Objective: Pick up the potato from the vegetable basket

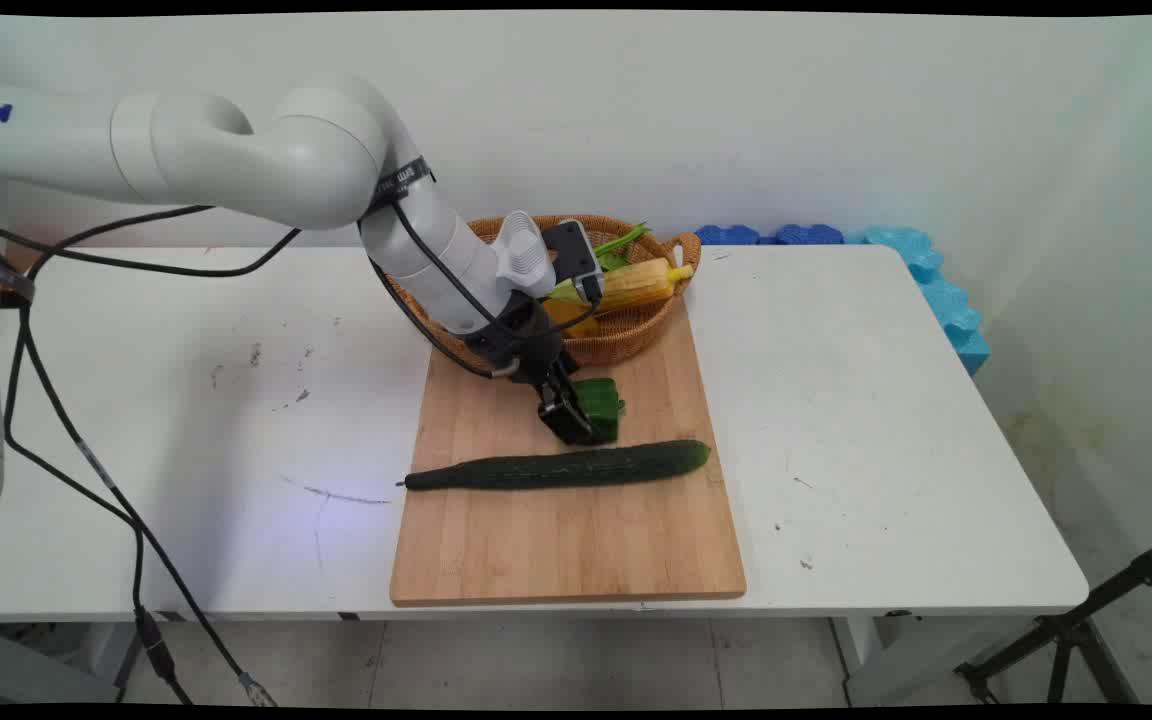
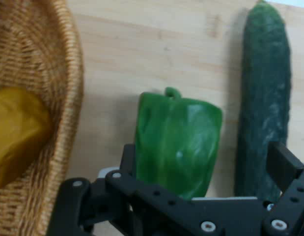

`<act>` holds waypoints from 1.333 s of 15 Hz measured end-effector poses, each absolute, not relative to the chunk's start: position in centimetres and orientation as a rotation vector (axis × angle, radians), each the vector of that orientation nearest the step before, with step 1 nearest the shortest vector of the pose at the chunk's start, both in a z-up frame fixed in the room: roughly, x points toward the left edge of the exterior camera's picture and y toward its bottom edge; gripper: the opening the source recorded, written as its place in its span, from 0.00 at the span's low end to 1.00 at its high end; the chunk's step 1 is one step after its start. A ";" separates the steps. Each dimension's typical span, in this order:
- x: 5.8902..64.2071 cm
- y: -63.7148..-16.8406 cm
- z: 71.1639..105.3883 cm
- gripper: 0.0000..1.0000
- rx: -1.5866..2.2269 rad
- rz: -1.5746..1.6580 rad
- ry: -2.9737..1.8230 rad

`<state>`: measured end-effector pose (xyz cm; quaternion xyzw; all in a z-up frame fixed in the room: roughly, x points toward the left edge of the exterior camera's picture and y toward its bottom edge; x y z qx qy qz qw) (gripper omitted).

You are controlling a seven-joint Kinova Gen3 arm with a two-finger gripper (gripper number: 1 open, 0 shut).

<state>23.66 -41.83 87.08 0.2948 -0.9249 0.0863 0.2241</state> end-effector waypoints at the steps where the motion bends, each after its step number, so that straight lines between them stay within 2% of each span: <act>1: 23.5 -41.8 87.4 1.00 0.800 0.233 -2.550; 7: 23.5 -43.1 91.6 1.00 0.700 0.270 -2.544; 13: 27.1 -48.0 96.5 1.00 0.583 0.351 -2.599; 16: 28.7 -50.9 97.1 1.00 0.525 0.361 -2.647; 20: 29.8 -53.9 96.1 1.00 0.435 0.341 -2.718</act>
